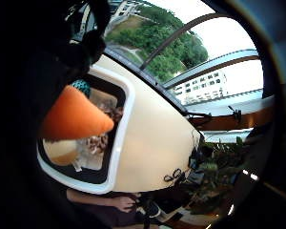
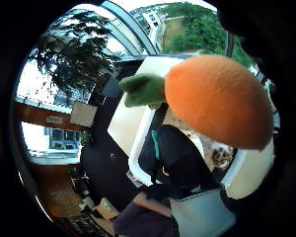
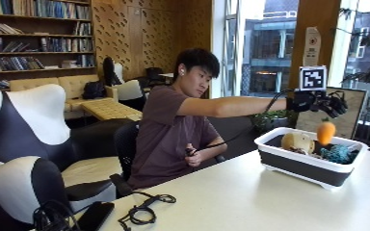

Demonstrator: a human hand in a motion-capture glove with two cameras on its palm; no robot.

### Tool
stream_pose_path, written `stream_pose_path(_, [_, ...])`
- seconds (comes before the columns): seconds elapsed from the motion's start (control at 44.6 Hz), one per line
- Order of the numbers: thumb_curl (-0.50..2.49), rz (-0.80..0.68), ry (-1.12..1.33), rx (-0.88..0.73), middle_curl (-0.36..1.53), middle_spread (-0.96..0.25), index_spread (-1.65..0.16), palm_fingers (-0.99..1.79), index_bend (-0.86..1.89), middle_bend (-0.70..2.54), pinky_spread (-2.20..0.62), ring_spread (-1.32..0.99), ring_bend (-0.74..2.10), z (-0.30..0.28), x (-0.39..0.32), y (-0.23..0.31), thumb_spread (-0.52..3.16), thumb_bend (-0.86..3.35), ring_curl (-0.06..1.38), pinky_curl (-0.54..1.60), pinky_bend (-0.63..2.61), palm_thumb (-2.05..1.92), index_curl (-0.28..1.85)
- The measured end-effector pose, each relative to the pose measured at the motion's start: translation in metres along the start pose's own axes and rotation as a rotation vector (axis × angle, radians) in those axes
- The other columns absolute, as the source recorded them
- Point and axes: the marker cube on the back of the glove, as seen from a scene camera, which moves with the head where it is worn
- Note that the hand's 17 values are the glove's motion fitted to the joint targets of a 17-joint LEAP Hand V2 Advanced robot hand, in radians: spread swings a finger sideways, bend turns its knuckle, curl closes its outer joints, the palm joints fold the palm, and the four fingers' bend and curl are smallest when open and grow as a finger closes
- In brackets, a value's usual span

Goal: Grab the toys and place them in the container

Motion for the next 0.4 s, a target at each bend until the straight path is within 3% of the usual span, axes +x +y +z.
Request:
stream_pose_path(0.022, [0.62,0.033,0.034,0.004,0.75,-0.18,-0.22,-0.22,0.23,0.8,-0.29,-0.29,1.19,0.002,0.003,-0.002,1.06,-0.1,0.68,0.62,1.2,0.12,0.92])
stream_pose_path(0.067, [0.59,0.04,0.056,0.017,0.7,-0.15,-0.22,-0.27,0.16,0.69,-0.23,-0.26,1.08,0.003,0.005,-0.002,1.1,-0.08,0.64,0.58,1.2,0.07,0.85])
stream_pose_path(0.18, [0.52,-0.039,0.068,0.038,0.62,-0.13,-0.21,-0.2,0.11,0.51,-0.13,-0.22,0.92,-0.001,0.015,0.001,1.16,-0.05,0.52,0.5,1.16,-0.02,0.7])
stream_pose_path(0.269, [0.48,-0.08,-0.009,0.06,0.58,-0.13,-0.19,-0.16,0.11,0.45,-0.08,-0.19,0.87,-0.008,0.015,0.004,1.2,-0.06,0.48,0.47,1.12,-0.06,0.65])
stream_pose_path(0.337, [0.44,-0.094,0.065,0.075,0.57,-0.12,-0.18,-0.13,0.12,0.42,-0.06,-0.17,0.85,-0.006,0.029,0.005,1.22,-0.05,0.47,0.45,1.09,-0.06,0.62])
stream_pose_path(0.404, [0.42,-0.106,-0.056,0.073,0.56,-0.1,-0.18,-0.09,0.14,0.42,-0.04,-0.16,0.82,-0.01,0.026,0.009,1.23,-0.05,0.46,0.44,1.06,-0.06,0.6])
